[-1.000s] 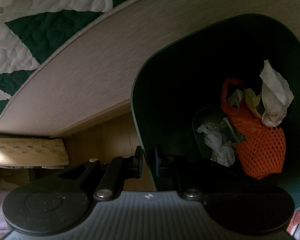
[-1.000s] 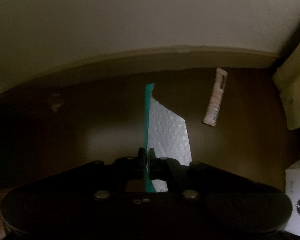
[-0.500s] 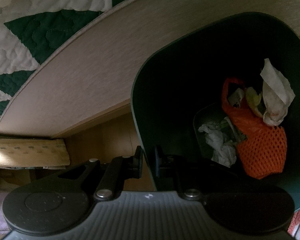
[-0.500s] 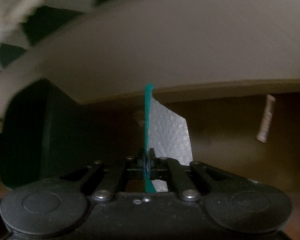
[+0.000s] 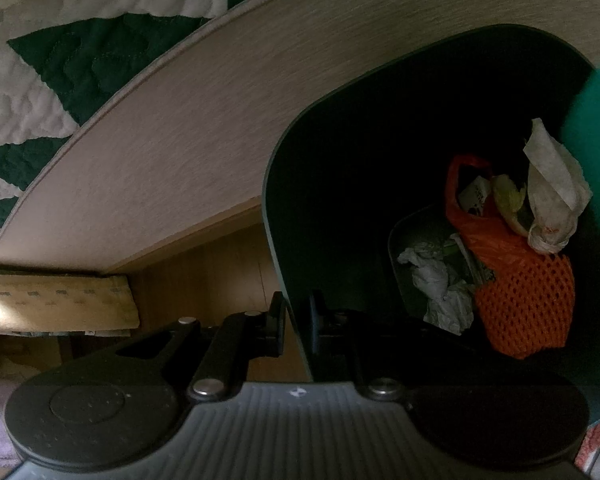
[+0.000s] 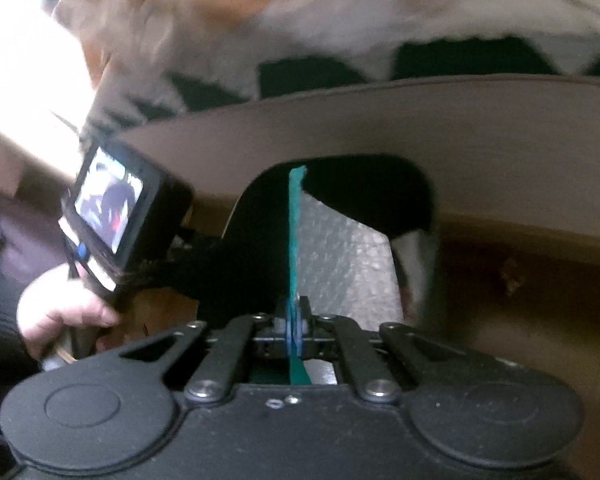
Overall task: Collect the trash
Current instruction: 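Carry the bubble mailer over the wastebasket and release it, then reach the right gripper to the red-brown wrapper and grasp it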
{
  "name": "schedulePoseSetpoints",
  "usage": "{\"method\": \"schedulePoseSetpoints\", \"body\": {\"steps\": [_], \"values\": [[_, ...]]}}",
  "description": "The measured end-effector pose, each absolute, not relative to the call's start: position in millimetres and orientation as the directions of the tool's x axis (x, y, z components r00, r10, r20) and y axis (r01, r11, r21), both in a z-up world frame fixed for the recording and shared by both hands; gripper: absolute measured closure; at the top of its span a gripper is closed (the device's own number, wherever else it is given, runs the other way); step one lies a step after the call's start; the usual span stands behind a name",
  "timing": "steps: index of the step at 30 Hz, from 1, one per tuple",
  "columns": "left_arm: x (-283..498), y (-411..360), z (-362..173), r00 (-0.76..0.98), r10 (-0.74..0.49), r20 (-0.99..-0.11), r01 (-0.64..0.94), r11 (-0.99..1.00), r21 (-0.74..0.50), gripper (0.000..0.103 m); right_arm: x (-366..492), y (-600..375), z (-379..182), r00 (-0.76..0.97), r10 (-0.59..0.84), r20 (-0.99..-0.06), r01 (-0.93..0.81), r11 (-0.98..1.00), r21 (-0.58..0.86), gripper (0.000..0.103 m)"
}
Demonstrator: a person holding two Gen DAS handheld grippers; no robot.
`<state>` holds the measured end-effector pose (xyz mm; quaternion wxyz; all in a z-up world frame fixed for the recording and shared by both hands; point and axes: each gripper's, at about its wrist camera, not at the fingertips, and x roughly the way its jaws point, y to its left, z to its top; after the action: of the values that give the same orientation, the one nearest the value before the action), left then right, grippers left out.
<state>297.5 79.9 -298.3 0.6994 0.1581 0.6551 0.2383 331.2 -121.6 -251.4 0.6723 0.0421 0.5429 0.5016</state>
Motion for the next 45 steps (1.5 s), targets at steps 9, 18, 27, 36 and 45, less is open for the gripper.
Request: {"method": "schedulePoseSetpoints", "body": {"steps": [9,18,27,36,45], "values": [[296.5,78.9,-299.5,0.034,0.546,-0.837,-0.127,0.833,0.538,0.092,322.6,-65.0,-304.2,-0.094,0.647,-0.757,-0.652,0.534,0.537,0.102],[297.4,85.1,-300.5,0.015,0.538,-0.843,-0.148,0.835,0.53,0.092,312.8,-39.6,-317.5,-0.053,0.533,-0.845,-0.708,0.576,0.408,0.089],[299.3,88.3,-300.2,0.003,0.529,-0.849,-0.166,0.837,0.521,0.092,311.0,-47.4,-302.2,-0.058,0.576,-0.815,-0.721,0.541,0.433,0.078],[300.0,88.2,-300.5,0.001,0.532,-0.847,-0.164,0.835,0.525,0.092,317.8,-91.2,-258.1,-0.001,0.651,-0.759,-0.735,0.514,0.442,0.067],[299.5,88.4,-302.2,-0.002,0.534,-0.845,-0.166,0.833,0.527,0.092,345.9,-150.8,-250.1,0.128,0.619,-0.775,-0.642,0.647,0.411,0.06]]}}
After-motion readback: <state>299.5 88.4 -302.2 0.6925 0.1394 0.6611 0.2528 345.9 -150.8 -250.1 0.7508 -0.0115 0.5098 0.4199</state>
